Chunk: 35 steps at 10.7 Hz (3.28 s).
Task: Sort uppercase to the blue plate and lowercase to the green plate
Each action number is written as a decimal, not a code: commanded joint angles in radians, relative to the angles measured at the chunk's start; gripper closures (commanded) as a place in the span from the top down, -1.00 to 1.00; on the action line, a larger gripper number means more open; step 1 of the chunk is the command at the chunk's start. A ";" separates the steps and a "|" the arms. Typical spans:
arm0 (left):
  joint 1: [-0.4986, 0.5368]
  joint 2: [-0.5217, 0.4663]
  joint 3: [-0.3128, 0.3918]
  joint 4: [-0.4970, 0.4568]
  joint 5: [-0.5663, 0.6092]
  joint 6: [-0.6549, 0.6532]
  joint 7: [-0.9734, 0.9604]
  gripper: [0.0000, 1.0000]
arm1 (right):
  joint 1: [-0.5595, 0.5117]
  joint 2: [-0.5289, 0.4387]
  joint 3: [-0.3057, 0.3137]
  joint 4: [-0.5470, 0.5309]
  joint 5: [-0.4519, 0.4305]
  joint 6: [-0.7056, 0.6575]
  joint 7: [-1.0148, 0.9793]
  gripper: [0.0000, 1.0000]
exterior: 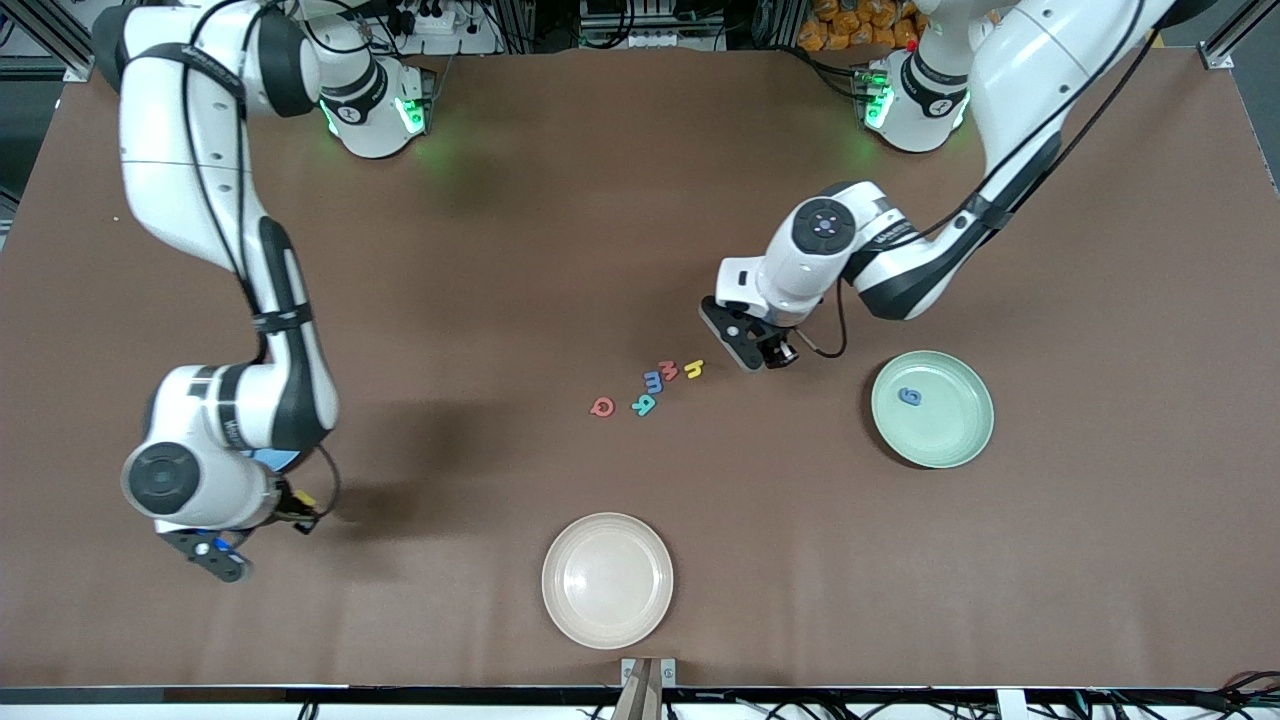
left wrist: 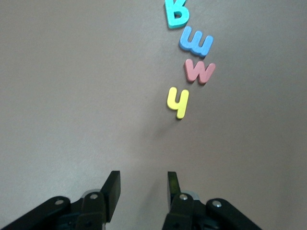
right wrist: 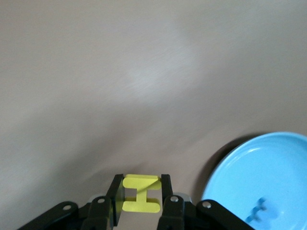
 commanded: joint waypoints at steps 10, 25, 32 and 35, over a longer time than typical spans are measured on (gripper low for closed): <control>-0.213 0.114 0.139 0.130 0.107 0.076 -0.102 -0.06 | -0.121 -0.069 0.019 -0.072 0.003 -0.107 -0.103 -1.00; -0.325 0.177 0.240 0.187 0.150 0.112 -0.132 -0.07 | -0.121 -0.226 0.022 -0.391 0.003 0.111 -0.158 -1.00; -0.339 0.184 0.246 0.196 0.149 0.114 -0.134 -0.08 | -0.118 -0.226 0.022 -0.389 0.003 0.111 -0.158 -1.00; -0.345 0.184 0.253 0.194 0.149 0.115 -0.134 -0.11 | -0.118 -0.226 0.022 -0.389 0.003 0.111 -0.158 -1.00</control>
